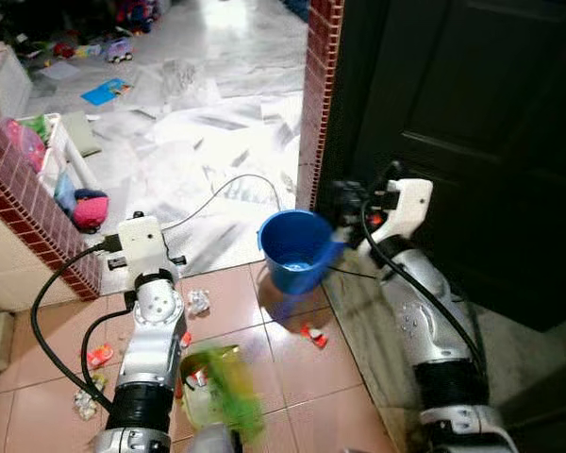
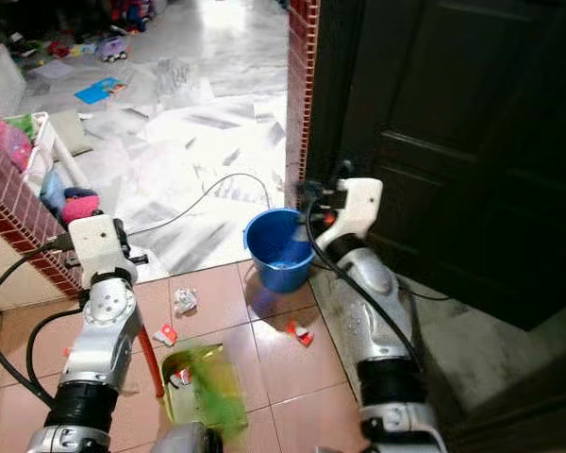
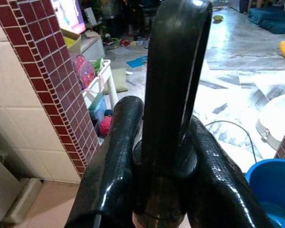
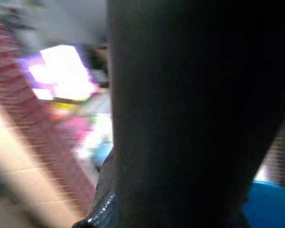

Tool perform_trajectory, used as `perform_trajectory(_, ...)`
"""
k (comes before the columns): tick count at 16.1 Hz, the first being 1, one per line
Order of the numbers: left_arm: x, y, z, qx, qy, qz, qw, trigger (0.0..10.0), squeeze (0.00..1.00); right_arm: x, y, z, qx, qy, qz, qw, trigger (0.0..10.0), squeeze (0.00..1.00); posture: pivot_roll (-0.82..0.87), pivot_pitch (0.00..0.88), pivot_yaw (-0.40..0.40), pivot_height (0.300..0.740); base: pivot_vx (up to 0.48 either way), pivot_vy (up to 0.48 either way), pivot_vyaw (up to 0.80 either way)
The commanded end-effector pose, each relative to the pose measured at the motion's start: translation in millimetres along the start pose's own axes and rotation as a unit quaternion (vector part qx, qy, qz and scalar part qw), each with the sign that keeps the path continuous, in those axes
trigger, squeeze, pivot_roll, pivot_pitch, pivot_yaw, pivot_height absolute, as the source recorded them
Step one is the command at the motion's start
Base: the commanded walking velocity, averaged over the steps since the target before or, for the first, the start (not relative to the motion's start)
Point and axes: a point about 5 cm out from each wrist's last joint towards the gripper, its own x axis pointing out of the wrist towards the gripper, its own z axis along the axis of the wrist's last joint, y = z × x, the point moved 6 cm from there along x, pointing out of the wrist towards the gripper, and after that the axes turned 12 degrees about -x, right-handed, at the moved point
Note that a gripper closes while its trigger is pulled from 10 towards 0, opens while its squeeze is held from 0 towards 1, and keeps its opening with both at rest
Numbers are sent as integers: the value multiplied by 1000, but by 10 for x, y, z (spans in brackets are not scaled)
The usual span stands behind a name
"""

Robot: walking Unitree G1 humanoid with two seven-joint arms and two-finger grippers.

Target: Sweep floor

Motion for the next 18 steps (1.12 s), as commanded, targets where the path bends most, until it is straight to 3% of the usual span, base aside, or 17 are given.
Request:
perform_trajectory(1,-18,-17,-101,0,21,-5,1000,10000,0,-37,-3,65,-34,1,24,999,10000,0,-53,0,10,740,0,0,0)
perform_trajectory(3,-27,-12,-115,0,22,-5,1000,10000,0,-105,-104,67,-90,9,25,996,10000,0,-51,0,11,740,0,0,0)
perform_trajectory(4,-28,-5,-119,0,23,-5,1000,10000,0,-112,-269,218,-198,-3,1,980,10000,0,-56,0,17,740,0,0,0)
perform_trajectory(6,-28,-16,-134,1,26,-9,1000,10000,0,-101,-411,395,-281,-19,-32,959,10000,0,-58,0,19,740,0,0,0)
perform_trajectory(9,-29,-43,-144,0,28,-16,999,10000,0,-128,-514,488,-285,-28,-66,956,10000,0,-56,0,21,740,0,0,0)
perform_trajectory(13,-44,-36,-156,-3,32,-19,999,10000,0,-159,-516,310,-304,-13,-69,950,10000,0,-51,0,22,740,0,0,0)
perform_trajectory(18,-49,-52,-153,-6,33,-22,999,10000,0,-106,-585,-11,-247,26,-97,964,10000,0,-40,0,20,740,0,0,0)
